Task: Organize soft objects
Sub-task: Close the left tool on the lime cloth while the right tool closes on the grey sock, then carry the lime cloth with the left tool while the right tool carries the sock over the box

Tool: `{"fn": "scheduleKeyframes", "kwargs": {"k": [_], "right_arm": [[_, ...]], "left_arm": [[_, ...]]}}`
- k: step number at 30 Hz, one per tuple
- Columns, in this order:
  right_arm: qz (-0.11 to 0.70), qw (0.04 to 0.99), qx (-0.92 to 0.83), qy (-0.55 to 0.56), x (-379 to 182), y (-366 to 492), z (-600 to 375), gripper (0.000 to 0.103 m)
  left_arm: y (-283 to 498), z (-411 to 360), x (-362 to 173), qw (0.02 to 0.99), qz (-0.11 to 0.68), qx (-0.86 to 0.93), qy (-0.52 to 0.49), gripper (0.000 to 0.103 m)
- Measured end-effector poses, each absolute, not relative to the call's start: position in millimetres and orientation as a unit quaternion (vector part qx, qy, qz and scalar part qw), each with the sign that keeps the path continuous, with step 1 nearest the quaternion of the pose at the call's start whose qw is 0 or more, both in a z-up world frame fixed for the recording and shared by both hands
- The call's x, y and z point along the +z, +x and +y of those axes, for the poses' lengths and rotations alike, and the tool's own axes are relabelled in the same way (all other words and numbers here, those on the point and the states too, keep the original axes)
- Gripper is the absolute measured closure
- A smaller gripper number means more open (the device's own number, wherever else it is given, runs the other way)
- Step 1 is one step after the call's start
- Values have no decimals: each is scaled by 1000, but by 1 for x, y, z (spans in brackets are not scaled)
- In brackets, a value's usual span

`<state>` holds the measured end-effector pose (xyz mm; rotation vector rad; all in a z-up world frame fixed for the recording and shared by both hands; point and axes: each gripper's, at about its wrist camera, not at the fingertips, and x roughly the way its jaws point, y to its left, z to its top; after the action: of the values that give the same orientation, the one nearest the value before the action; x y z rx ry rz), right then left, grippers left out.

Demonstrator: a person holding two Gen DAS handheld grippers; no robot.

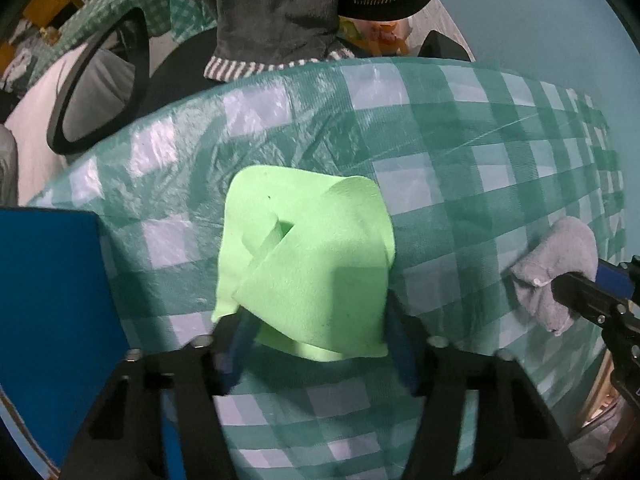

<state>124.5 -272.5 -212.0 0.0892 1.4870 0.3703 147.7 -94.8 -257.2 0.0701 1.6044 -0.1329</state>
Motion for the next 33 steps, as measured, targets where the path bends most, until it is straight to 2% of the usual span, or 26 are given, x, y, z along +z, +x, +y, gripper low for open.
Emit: {"fn": "scheduleKeyframes", "kwargs": {"k": [1,3,5,6,11,33], "right_arm": [[672,720,168,40,-212,124,-272,81],[672,721,168,38,-211,124,-272,81],[670,722,168,36,-210,123,-271,81],[670,722,169,35,-210,122,-271,81],[665,727,170,31,-205,120,-269,81],[626,752,207,-15,-150,99,-243,81]], "left_arm": [[148,-95,-256,694,717,-60,34,56],[148,-94,-254,696,715,-61,36,78],[147,-94,-253,696,715,-67,30,89],[147,-94,-252,696,714,-69,31,91],[141,-95,-246,699,710,-77,38,94],[100,-80,-181,738,670,-82,18,94]]}}
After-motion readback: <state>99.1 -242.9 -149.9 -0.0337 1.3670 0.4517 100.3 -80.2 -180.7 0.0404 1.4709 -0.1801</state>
